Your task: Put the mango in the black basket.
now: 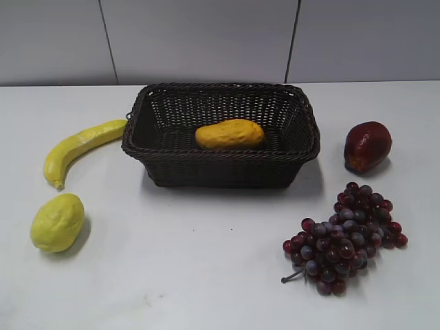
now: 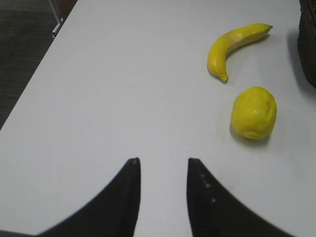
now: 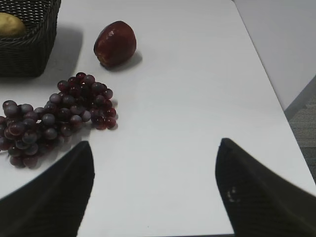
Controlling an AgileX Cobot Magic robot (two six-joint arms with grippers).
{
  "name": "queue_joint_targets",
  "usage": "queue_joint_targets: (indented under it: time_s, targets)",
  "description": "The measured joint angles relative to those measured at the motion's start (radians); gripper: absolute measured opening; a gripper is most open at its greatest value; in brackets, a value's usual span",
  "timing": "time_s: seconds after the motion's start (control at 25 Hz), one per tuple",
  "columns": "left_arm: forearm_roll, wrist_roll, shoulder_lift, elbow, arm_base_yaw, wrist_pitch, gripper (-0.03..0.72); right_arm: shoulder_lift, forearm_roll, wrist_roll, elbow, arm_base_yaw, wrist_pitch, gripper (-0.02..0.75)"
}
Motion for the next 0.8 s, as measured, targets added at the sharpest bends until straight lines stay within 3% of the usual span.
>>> queue_joint_targets:
  time_s: [0.8]
  targets:
    - [0.0, 0.0, 0.0, 0.0, 0.0, 0.0, 0.237, 0.0, 0.0, 0.0, 0.0, 0.0, 0.0, 0.589]
